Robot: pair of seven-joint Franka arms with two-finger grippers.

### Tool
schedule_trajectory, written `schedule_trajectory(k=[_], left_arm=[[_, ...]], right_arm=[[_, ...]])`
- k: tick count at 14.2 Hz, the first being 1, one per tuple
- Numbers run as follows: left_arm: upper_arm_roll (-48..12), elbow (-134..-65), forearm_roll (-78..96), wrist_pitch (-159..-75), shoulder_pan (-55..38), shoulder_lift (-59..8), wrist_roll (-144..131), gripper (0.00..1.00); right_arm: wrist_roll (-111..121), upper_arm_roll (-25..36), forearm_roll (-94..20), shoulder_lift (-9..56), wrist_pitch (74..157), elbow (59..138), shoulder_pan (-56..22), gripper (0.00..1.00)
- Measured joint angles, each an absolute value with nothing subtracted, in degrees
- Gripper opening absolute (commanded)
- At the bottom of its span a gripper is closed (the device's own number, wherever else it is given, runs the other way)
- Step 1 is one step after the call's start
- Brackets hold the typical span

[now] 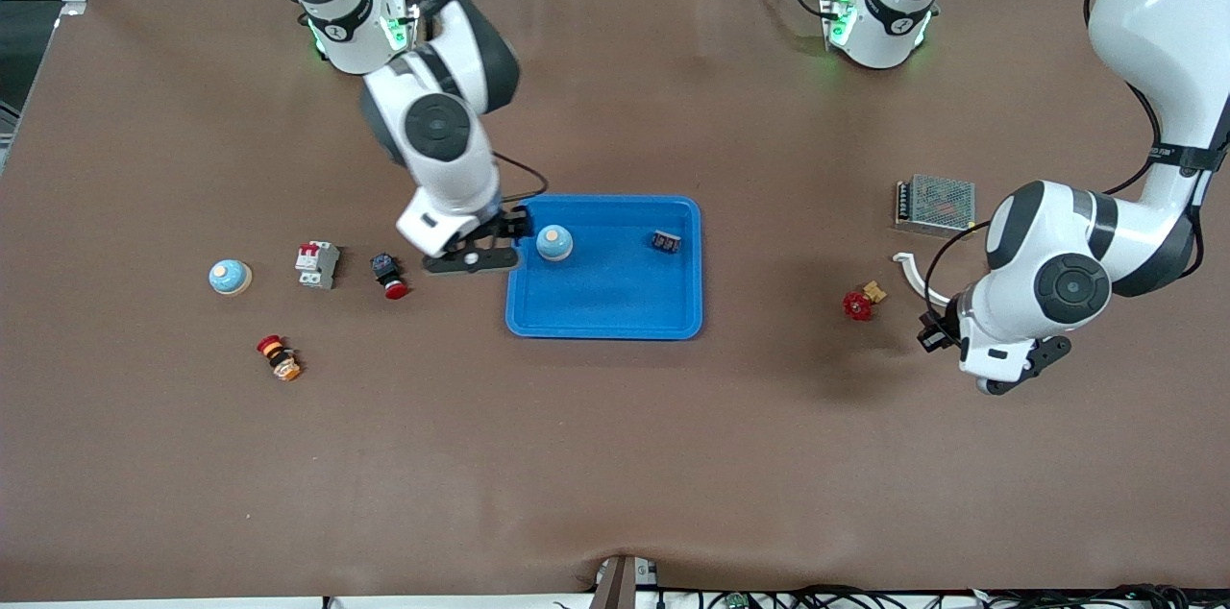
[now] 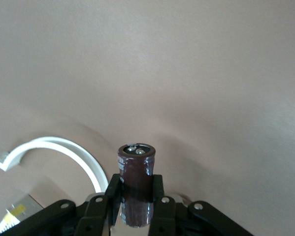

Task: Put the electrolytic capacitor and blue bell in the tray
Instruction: 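Release the bell in the tray with the right gripper and withdraw, then carry the capacitor to the tray while the right gripper reaches the second bell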

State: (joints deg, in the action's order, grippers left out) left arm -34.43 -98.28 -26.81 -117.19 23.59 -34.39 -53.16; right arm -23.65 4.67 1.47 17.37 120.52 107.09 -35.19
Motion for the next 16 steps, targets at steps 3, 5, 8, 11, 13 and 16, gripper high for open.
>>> schedule_trajectory(k=[3,5,8,11,13,16], left_arm=[[-37.12,-98.11,-26.81,-116.74,23.46,-34.4,-59.0,0.0],[-38.79,-98.04,-26.81,-116.48,23.21,-34.39,-62.88,0.0],[-39.53,-97.84,-26.21,-115.9,21.62,-34.39,-67.82,0.0],[-39.61,-97.1,-25.18,-115.9,18.31,-34.4,-73.88,0.0],[-39.66,-96.38,-25.03,-115.89,15.33,-34.61,-79.13,0.0],[-39.65,-94.71,-24.99,-115.88,10.87,-35.88,-86.99,0.0]], right_arm=[[-13.84,4.78,1.48,16.81,119.97,107.87,-30.48,1.0],[-7.5,4.81,1.5,16.77,120.0,108.96,-27.61,1.0],[4.08,4.88,1.53,16.21,120.02,110.11,-22.27,1.0],[18.19,4.9,1.53,15.29,120.67,111.59,-15.63,1.0],[26.66,4.9,1.52,15.23,122.33,112.82,-11.14,1.0],[36.77,4.88,1.5,15.22,124.37,114.42,-5.65,1.0]])
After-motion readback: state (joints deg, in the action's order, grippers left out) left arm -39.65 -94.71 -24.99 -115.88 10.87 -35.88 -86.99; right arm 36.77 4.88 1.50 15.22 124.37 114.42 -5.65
